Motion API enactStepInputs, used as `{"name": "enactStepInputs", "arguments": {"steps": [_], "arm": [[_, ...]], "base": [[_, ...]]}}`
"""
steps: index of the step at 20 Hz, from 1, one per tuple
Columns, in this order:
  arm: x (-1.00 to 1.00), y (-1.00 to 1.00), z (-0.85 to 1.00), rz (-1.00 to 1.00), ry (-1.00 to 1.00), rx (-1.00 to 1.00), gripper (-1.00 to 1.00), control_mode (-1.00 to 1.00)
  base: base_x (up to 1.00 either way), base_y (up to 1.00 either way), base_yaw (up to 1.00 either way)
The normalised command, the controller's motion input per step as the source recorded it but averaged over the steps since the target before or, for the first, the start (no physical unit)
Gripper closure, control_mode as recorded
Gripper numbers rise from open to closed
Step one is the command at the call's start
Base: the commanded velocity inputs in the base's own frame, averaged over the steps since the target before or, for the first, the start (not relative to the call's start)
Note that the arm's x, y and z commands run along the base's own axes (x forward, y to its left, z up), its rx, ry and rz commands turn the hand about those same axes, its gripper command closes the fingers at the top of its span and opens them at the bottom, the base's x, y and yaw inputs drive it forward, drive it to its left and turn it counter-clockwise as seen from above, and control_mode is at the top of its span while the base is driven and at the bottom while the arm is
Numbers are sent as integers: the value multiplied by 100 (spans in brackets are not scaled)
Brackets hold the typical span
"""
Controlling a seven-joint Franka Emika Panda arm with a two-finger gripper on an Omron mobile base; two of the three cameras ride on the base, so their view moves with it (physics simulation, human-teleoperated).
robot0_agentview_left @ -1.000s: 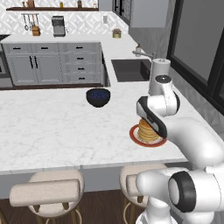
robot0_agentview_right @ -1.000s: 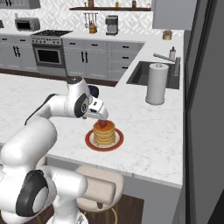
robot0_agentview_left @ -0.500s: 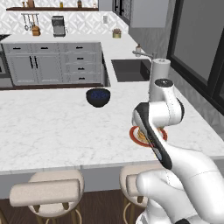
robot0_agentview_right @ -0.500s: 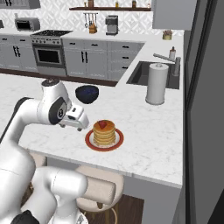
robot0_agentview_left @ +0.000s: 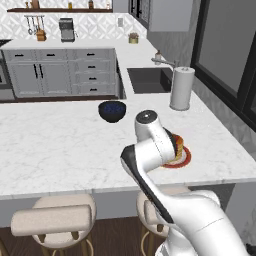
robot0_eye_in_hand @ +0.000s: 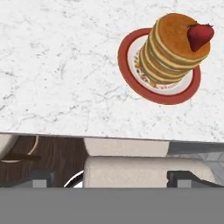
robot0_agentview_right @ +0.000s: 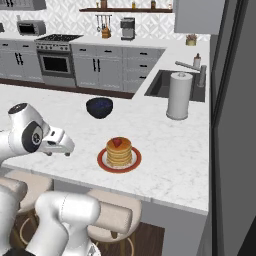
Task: Take the strawberry from the fridge and place it on top of the pancake, located on the dining counter.
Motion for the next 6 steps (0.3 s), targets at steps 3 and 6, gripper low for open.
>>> {"name": "enactStepInputs", "arguments": {"steps": [3, 6], "arm": [[51, 10, -29, 0, 11, -2, -100, -100], [45, 30, -28, 2, -1, 2, -100, -100]], "base": [[0, 0, 0], [0, 0, 0]]}}
